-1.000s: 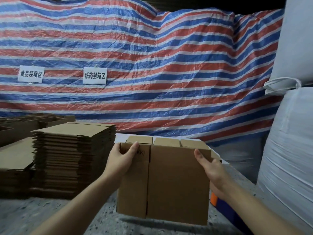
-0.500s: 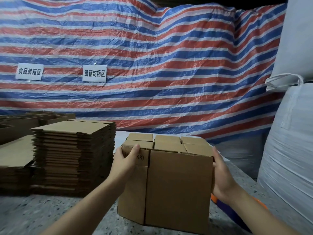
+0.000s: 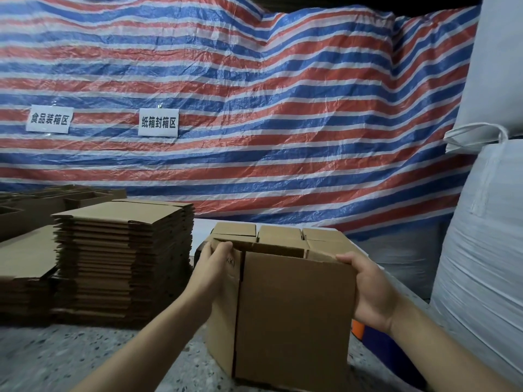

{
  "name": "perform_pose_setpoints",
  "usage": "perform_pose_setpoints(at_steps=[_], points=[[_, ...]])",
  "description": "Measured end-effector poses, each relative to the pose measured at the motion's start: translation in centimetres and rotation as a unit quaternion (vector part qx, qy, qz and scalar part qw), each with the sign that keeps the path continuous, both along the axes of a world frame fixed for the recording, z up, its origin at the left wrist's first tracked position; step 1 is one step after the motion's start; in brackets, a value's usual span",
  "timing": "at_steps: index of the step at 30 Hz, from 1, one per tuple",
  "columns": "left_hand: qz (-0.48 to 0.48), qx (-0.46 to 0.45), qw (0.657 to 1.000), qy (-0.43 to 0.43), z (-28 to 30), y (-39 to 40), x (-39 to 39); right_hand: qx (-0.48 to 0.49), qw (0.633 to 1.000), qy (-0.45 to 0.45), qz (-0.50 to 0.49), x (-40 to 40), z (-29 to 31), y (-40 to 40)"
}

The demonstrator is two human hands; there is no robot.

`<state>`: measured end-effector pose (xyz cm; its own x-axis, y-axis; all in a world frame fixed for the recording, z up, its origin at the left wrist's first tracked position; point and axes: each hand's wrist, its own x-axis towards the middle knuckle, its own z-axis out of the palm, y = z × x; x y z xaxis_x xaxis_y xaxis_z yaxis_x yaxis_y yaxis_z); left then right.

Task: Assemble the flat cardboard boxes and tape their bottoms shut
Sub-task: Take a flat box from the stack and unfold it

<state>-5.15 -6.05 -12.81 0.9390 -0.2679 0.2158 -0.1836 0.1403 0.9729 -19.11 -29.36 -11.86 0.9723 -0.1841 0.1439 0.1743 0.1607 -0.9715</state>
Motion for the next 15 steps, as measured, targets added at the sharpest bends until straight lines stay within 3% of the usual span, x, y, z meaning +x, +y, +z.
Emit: perform_pose_setpoints(at_steps=[5,9,15], points=[[-0.125,-0.023,0.989,0.072,0.7,0.1,0.1,-0.077,0.993,-0.038,-0.082,0.2,0.2,2.1],[-0.203,-0.015,0.976,0.081,0.3,0.4,-0.3,-0.090,0.986,-0.042,-0.132,0.6,-1.2,3.1],[-0.186,-0.016,0.979,0.079,-0.7,0.1,-0.2,0.000,0.991,-0.045,-0.126,0.6,-2.2,2.0]])
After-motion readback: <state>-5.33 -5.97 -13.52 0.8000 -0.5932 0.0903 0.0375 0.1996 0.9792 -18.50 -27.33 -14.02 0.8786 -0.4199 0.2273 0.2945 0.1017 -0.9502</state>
